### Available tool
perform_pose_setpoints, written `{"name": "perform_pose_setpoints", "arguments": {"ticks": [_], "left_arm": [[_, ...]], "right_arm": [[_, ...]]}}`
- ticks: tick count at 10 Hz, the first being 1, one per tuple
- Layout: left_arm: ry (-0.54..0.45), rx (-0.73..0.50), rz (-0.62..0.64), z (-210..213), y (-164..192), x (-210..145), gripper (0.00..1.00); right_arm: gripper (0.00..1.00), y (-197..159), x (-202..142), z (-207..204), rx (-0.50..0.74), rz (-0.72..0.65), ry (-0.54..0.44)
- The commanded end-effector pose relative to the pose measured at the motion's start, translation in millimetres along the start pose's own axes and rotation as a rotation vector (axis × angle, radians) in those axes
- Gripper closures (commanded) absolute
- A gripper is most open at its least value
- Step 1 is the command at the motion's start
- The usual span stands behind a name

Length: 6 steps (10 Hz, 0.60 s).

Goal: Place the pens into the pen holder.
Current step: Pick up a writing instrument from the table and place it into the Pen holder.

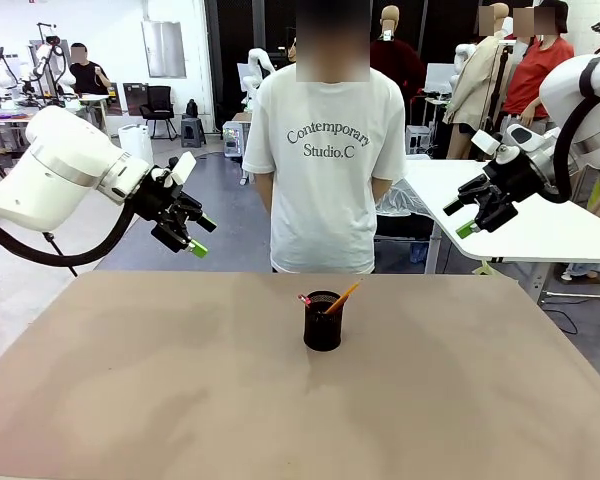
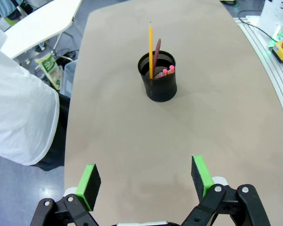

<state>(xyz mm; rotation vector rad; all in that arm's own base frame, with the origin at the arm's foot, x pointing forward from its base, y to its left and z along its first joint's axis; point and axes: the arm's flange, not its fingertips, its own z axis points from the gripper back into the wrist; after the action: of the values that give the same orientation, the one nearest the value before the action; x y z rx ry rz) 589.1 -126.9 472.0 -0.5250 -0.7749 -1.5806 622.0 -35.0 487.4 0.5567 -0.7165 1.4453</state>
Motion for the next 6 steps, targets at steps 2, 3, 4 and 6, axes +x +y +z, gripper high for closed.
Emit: {"name": "perform_pose_setpoints", "arguments": {"ticks": [2,3,4,6], "left_arm": [[0.009,0.002,-0.003,0.6,-0.7,0.3,0.0],[0.009,0.002,-0.003,0.6,-0.7,0.3,0.0],[0.009,0.002,-0.003,0.6,-0.7,0.3,0.0],[0.009,0.002,-0.003,0.6,-0.7,0.3,0.0]], "right_arm": [[0.0,-2.3,1.8,0.3,-0.008,0.005,0.003],[0.0,-2.3,1.8,0.3,-0.008,0.005,0.003],[0.0,-2.3,1.8,0.3,-0.008,0.005,0.003],[0.0,-2.3,1.8,0.3,-0.008,0.005,0.003]]}}
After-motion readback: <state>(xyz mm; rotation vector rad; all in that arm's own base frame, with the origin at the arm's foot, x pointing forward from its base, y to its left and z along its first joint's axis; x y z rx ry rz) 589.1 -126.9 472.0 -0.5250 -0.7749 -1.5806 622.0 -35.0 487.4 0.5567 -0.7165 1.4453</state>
